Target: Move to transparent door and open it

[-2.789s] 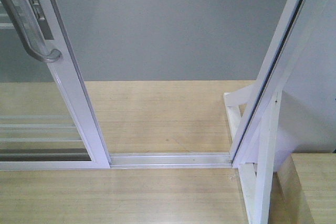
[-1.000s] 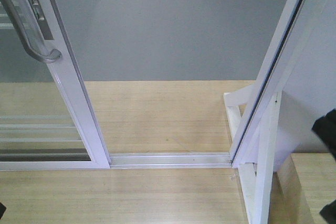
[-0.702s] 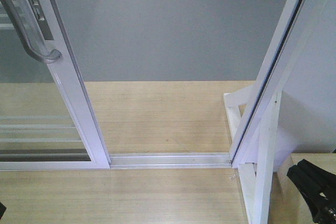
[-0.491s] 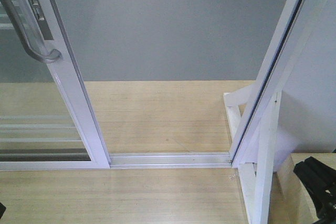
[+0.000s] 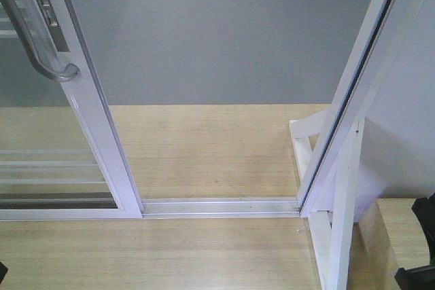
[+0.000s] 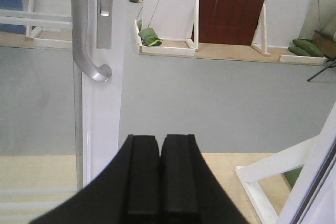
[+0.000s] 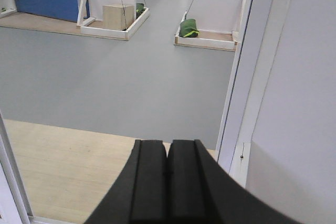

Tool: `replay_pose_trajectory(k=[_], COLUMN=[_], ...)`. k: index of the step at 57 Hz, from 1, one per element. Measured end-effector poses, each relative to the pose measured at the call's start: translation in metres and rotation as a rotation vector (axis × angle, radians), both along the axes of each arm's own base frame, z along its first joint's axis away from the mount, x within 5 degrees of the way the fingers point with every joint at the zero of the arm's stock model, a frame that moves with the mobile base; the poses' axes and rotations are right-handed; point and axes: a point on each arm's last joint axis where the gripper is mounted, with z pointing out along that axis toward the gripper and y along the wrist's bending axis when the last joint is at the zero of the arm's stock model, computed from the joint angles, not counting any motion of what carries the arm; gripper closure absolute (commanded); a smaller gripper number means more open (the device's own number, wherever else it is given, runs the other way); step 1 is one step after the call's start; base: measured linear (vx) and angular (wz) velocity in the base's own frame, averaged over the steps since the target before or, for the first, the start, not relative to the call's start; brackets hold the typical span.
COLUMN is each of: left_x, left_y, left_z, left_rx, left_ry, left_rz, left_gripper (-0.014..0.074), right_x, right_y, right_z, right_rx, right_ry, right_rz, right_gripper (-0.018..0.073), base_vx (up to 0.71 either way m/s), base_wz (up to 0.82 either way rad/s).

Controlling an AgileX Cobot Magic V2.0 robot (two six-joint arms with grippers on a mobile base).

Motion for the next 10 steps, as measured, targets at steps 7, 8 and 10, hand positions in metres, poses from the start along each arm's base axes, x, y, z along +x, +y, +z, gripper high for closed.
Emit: replay_pose_trajectory(k=[7,8,10], left_x=[0.0000,0.0000,0.0000], left_y=[0.0000,0.0000,0.0000], left_z=[0.0000,0.0000,0.0000], left_rx=[0.000,0.000,0.000], left_ry=[0.000,0.000,0.000], left_rz=[0.000,0.000,0.000], left_gripper=[0.0594,0.0594,0.0594], right_x=[0.0000,0.0000,0.0000], right_y=[0.0000,0.0000,0.0000], right_z=[0.0000,0.0000,0.0000], right_rx=[0.000,0.000,0.000], right_ry=[0.000,0.000,0.000], right_rz=[0.000,0.000,0.000], right_gripper=[0.0563,0.0564,0.0564], base_vx=[0.00,0.00,0.00], base_wz=[0.00,0.00,0.00])
